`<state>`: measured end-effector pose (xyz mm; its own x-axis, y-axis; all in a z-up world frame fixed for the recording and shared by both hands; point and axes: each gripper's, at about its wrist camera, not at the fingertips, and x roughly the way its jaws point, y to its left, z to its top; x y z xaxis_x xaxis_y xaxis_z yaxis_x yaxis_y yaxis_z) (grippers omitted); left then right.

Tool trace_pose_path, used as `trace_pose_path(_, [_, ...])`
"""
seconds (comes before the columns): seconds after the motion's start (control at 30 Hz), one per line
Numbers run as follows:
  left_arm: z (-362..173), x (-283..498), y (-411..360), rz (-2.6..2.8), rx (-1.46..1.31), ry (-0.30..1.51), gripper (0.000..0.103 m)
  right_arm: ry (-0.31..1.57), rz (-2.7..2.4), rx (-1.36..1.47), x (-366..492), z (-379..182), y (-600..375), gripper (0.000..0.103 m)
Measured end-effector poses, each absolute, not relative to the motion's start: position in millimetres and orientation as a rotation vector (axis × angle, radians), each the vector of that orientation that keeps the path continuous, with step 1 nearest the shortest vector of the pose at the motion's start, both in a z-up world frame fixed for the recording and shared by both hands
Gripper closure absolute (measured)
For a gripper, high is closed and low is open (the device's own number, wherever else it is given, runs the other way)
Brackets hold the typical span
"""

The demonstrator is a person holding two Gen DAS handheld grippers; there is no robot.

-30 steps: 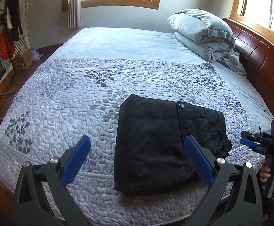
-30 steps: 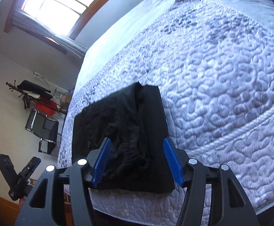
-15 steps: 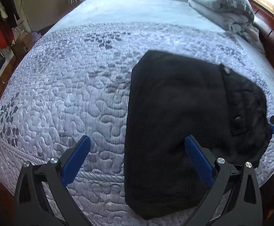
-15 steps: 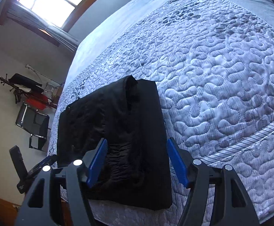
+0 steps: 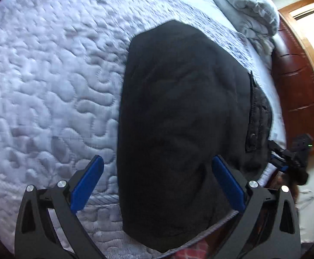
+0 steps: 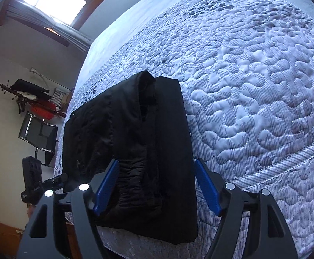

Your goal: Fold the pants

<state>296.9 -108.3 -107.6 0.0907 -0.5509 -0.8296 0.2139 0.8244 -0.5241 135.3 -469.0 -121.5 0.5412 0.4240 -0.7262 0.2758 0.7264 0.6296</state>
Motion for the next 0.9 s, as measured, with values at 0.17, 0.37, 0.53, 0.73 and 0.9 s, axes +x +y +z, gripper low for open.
trace_pose_path(0.17, [-130.1, 307.5, -106.0, -0.677, -0.444, 1.459, 0.003, 1.026, 0.102, 0.79, 134.6, -123.9, -469.6, 0.029])
trace_pose_path(0.37, [-151.0, 312.1, -114.2, -0.752, -0.526, 1.528, 0.003, 1.034, 0.114, 0.78, 138.8, -124.7, -471.7, 0.029])
trace_pose_path(0.53, [-155.4, 317.2, -117.0, -0.777, -0.563, 1.563, 0.003, 1.035, 0.119, 0.793, 140.0, -127.2, -472.8, 0.028])
trace_pose_path(0.73, [-155.7, 318.5, -122.6, -0.818, -0.63, 1.617, 0.003, 1.035, 0.121, 0.822, 138.5, -133.6, -477.2, 0.023])
trace_pose_path(0.9, [-143.6, 307.8, -131.5, -0.783, -0.526, 1.574, 0.013, 1.037, 0.126, 0.847, 139.1, -138.2, -481.4, 0.023])
